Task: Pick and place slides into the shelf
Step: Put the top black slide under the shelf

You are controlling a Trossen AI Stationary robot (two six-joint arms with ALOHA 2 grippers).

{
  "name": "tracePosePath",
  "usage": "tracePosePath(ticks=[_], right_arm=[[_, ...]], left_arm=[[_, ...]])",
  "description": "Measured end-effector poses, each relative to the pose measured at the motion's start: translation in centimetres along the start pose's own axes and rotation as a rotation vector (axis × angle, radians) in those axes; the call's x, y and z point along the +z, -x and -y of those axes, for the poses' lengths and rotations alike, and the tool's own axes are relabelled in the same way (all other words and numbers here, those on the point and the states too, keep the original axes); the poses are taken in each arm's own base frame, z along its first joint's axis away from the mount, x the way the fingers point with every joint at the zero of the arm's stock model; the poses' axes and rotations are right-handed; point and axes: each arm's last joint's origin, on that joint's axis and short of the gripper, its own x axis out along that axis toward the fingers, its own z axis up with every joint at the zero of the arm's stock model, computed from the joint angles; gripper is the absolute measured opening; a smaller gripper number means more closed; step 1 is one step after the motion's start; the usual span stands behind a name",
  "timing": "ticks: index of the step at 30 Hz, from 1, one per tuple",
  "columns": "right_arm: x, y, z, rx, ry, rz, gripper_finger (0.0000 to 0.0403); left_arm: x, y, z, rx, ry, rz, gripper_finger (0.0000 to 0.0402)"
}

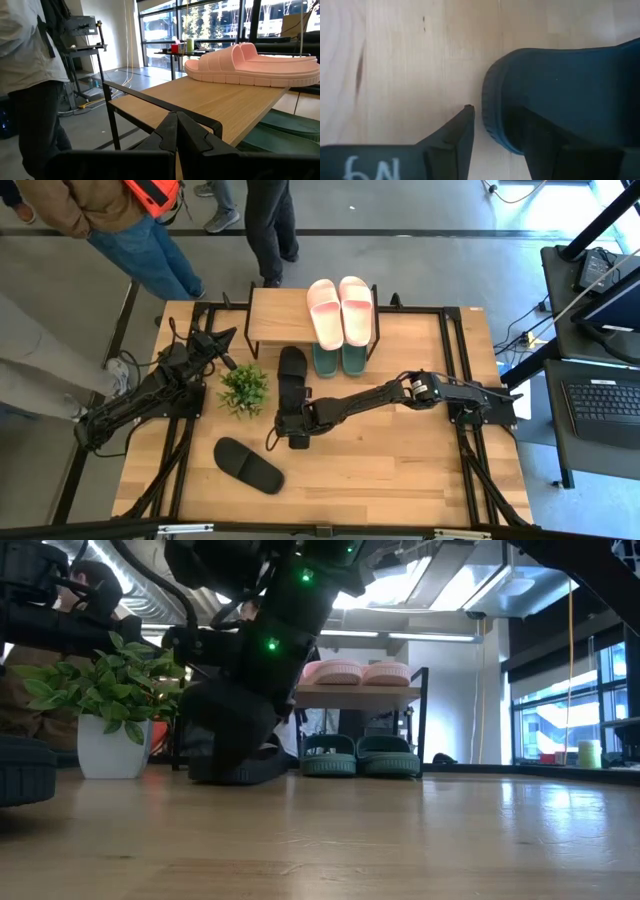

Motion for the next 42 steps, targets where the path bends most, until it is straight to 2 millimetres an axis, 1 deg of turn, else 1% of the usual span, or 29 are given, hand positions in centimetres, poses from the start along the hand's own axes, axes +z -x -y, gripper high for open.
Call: tracePosePath(ticks=[8, 16, 20, 27, 30, 33, 35, 39, 42], right_arm=[[0.2, 0.0, 0.0, 0.003, 0.005, 0.019, 0.0144], [0.2, -0.2, 0.4, 0.002, -0.049, 0.018, 0.0143], [0.2, -0.2, 0.4, -0.001, -0.048, 0.018, 0.0119], [0.2, -0.2, 0.4, 0.0, -0.04, 0.018, 0.0041], [0.3, -0.2, 0.5, -0.003, -0.046, 0.019, 0.0019], [0.3, -0.2, 0.5, -0.007, -0.06, 0.019, 0.0016], [0.2, -0.2, 0.7, -0.041, -0.078, 0.017, 0.0017], [0.0, -0.4, 1.4, -0.13, -0.084, -0.004, 0.002], [-0.2, -0.6, 2.0, -0.14, -0.092, -0.024, 0.0017]], left_arm=[[0.0, 0.0, 0.0, 0.0, 0.0, 0.0, 0.0], [0.0, 0.0, 0.0, 0.0, 0.0, 0.0, 0.0], [0.0, 0.0, 0.0, 0.0, -0.001, 0.0, 0.0], [0.0, 0.0, 0.0, 0.0, 0.0, 0.0, 0.0], [0.0, 0.0, 0.0, 0.0, 0.0, 0.0, 0.0], [0.0, 0.0, 0.0, 0.0, 0.0, 0.0, 0.0], [0.0, 0.0, 0.0, 0.0, 0.0, 0.0, 0.0], [0.0, 0.0, 0.0, 0.0, 0.0, 0.0, 0.0], [0.0, 0.0, 0.0, 0.0, 0.001, 0.001, 0.0]])
